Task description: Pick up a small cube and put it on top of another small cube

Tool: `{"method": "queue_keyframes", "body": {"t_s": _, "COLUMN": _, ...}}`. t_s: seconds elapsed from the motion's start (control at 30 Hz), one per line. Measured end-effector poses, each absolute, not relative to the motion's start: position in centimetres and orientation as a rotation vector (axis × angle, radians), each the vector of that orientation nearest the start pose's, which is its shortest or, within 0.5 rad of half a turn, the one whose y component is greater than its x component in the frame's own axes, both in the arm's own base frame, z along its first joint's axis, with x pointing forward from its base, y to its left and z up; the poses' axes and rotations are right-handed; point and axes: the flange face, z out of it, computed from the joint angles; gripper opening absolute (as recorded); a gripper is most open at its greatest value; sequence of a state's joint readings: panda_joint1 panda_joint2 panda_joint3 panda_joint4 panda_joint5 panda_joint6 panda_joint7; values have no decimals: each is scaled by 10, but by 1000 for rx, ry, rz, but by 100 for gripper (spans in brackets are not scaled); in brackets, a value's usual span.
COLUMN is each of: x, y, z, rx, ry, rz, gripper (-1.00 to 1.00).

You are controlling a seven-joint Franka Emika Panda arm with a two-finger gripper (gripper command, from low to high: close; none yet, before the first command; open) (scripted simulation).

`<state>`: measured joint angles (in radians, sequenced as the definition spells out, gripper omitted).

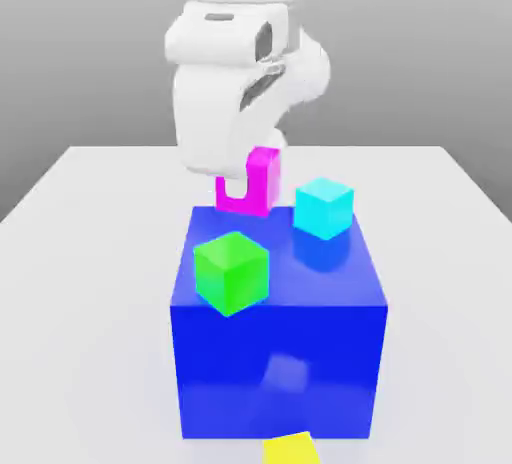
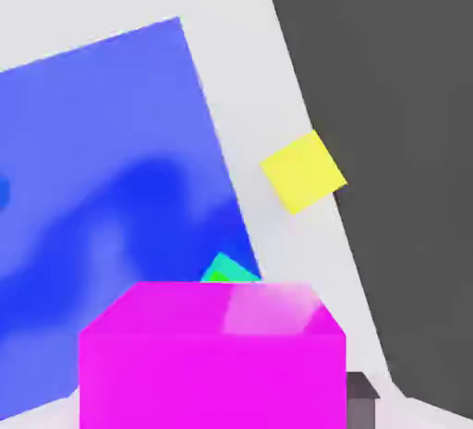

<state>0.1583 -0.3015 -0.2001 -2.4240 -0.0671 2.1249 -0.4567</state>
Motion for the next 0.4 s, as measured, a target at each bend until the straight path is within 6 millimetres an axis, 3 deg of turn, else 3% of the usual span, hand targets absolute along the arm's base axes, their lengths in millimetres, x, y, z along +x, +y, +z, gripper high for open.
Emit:
{"method": "queue_keyframes", "body": {"t_s": 0.03, "x": 443, "y": -24, "z": 405, "rx": -3057, "ry": -711, "rz": 3, "gripper": -100}}
{"method": "queue_keyframes", "body": {"t_s": 0.07, "x": 442, "y": -25, "z": 395, "rx": -3058, "ry": -710, "rz": 3, "gripper": 100}}
{"method": "queue_keyframes", "body": {"t_s": 0.27, "x": 442, "y": -25, "z": 390, "rx": -3059, "ry": -709, "rz": 2, "gripper": 100}}
{"method": "queue_keyframes", "body": {"t_s": 0.4, "x": 443, "y": -25, "z": 433, "rx": -3060, "ry": -710, "rz": 0, "gripper": 100}}
